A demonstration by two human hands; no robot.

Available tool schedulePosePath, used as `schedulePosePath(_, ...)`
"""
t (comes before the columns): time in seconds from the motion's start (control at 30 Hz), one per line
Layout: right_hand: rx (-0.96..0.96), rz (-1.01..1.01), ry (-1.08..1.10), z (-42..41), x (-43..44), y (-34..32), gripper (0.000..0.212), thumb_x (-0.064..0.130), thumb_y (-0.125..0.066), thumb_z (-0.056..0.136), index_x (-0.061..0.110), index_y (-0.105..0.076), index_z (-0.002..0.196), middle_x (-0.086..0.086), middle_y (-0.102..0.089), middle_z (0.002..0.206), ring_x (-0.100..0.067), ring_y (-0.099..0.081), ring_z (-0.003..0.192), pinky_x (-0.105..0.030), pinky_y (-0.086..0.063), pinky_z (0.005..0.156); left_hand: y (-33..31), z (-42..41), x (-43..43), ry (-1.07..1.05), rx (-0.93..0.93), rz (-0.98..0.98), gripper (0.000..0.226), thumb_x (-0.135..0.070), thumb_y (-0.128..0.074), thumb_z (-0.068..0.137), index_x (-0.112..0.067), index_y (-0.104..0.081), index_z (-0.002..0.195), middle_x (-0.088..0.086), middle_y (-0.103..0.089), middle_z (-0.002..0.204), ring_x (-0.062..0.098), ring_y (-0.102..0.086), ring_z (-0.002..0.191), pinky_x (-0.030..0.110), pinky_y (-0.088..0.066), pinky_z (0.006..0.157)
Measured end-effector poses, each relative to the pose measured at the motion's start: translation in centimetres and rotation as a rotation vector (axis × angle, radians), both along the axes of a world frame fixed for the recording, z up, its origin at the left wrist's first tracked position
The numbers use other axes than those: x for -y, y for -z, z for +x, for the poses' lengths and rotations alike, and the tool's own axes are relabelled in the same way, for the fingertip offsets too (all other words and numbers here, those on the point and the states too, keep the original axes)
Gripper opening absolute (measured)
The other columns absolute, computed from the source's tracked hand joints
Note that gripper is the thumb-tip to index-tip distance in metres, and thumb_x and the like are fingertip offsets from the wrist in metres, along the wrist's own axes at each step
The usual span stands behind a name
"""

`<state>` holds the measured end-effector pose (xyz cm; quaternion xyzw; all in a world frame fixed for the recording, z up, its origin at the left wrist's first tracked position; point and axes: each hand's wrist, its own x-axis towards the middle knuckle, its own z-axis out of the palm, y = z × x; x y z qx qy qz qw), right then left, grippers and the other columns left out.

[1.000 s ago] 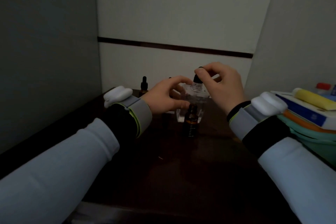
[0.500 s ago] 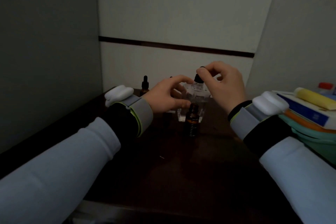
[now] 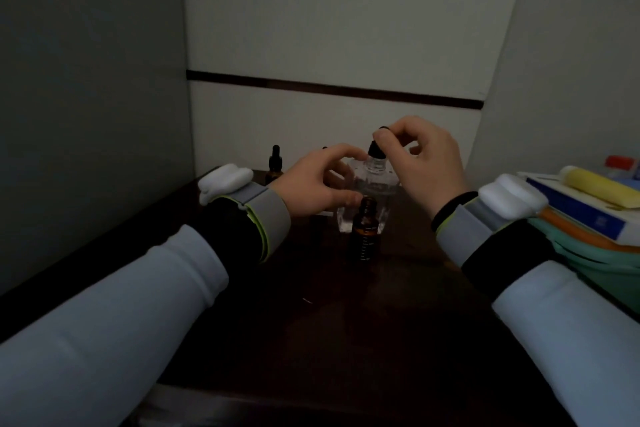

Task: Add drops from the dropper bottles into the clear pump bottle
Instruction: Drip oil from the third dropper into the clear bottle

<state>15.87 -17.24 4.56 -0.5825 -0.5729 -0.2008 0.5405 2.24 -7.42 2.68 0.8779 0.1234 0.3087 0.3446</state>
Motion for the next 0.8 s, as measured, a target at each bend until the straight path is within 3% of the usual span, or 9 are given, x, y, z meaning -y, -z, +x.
schedulePosePath(0.17,-0.072,0.270,0.015,-0.5,0.4,-0.9,0.015,0.037,-0.054,0.086,0.024,-0.057,0.078,0.008,-0.058,0.076,-0.010,-0.055,0.077,-0.024,-0.042,0.071,0.1,-0.1,0.0,0.006,-0.001,-0.010,0.048,-0.011,-0.072,0.080,-0.031,-0.048,0.116,0.000,-0.053,0.101,0.021,-0.062,0.101,0.028,-0.053,0.085)
schedulePosePath(0.23,-0.125,0.365,-0.022,-0.5,1.0,-1.8,0.018,0.038,-0.053,0.085,0.022,-0.058,0.079,0.011,-0.058,0.073,-0.005,-0.055,0.074,-0.025,-0.044,0.069,0.1,-0.1,0.0,0.000,-0.003,-0.011,0.048,-0.012,-0.072,0.080,-0.032,-0.048,0.116,0.000,-0.052,0.103,0.021,-0.061,0.103,0.027,-0.052,0.085)
schedulePosePath(0.33,-0.176,0.301,-0.114,-0.6,1.2,-2.0,0.020,0.038,-0.056,0.081,0.020,-0.061,0.073,0.012,-0.059,0.068,-0.006,-0.055,0.068,-0.025,-0.044,0.063,0.0,-0.1,0.1,-0.003,-0.006,-0.014,0.048,-0.011,-0.071,0.081,-0.031,-0.047,0.117,-0.002,-0.051,0.102,0.018,-0.060,0.100,0.016,-0.051,0.077)
schedulePosePath(0.47,-0.107,0.136,-0.094,-0.8,0.6,-1.2,0.016,0.031,-0.058,0.081,0.022,-0.060,0.068,0.013,-0.057,0.064,-0.001,-0.051,0.063,-0.019,-0.042,0.061,0.0,-0.1,0.2,0.007,-0.002,-0.029,0.049,-0.009,-0.072,0.080,-0.029,-0.048,0.117,0.013,-0.055,0.111,0.027,-0.062,0.103,0.035,-0.054,0.088)
schedulePosePath(0.63,-0.063,0.099,-0.079,-0.7,0.5,-0.8,0.021,0.032,-0.057,0.081,0.015,-0.062,0.070,0.012,-0.056,0.064,0.001,-0.050,0.062,-0.017,-0.041,0.063,0.0,-0.1,0.2,0.007,-0.005,-0.036,0.050,-0.010,-0.072,0.080,-0.027,-0.049,0.120,0.015,-0.055,0.115,0.027,-0.063,0.103,0.038,-0.054,0.089)
schedulePosePath(0.8,-0.021,0.075,-0.063,-0.5,0.4,-0.7,0.018,0.028,-0.060,0.081,0.021,-0.058,0.064,0.014,-0.053,0.062,0.002,-0.051,0.064,-0.013,-0.039,0.067,0.0,-0.1,0.1,0.010,-0.006,-0.036,0.048,-0.009,-0.071,0.081,-0.028,-0.047,0.118,0.010,-0.055,0.114,0.023,-0.063,0.102,0.023,-0.053,0.080)
